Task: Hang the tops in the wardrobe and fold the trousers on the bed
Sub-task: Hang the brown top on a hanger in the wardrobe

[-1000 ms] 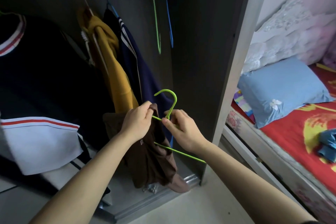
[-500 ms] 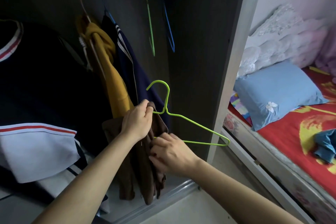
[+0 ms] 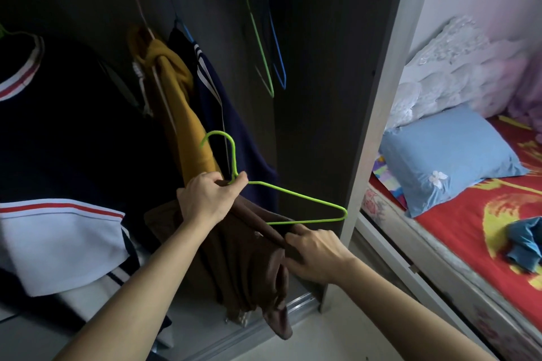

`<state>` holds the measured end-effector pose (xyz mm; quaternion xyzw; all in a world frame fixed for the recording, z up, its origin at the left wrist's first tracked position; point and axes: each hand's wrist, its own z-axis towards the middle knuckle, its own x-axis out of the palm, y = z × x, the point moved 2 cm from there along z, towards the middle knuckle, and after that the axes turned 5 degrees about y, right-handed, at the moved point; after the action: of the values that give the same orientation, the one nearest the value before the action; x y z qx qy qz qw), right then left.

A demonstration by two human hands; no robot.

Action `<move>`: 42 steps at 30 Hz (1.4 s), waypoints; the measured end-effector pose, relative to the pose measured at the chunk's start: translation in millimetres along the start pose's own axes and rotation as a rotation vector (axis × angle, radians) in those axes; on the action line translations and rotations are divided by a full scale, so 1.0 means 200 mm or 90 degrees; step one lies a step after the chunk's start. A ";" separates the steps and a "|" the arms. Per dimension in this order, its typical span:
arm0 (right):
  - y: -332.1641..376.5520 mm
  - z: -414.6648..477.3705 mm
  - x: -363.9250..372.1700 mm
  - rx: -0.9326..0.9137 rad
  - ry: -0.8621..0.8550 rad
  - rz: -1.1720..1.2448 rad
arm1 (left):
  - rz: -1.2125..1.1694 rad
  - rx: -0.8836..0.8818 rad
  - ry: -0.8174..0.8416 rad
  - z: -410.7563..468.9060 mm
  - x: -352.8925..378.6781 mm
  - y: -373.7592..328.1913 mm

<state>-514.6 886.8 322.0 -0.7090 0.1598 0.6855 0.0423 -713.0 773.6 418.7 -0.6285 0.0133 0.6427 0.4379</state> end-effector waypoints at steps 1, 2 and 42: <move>-0.03 -0.01 -0.01 0.007 -0.002 0.003 | -0.004 -0.003 -0.005 0.00 -0.01 0.01; -0.06 -0.03 -0.02 0.018 -0.007 0.007 | -0.012 -0.006 -0.011 0.01 -0.02 0.02; -0.28 0.05 -0.67 -0.056 -0.184 0.092 | -0.323 0.252 0.168 0.12 0.01 0.02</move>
<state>-509.1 964.9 444.8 -0.5910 0.1726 0.7878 -0.0158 -732.9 785.7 420.1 -0.5925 0.0378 0.4114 0.6916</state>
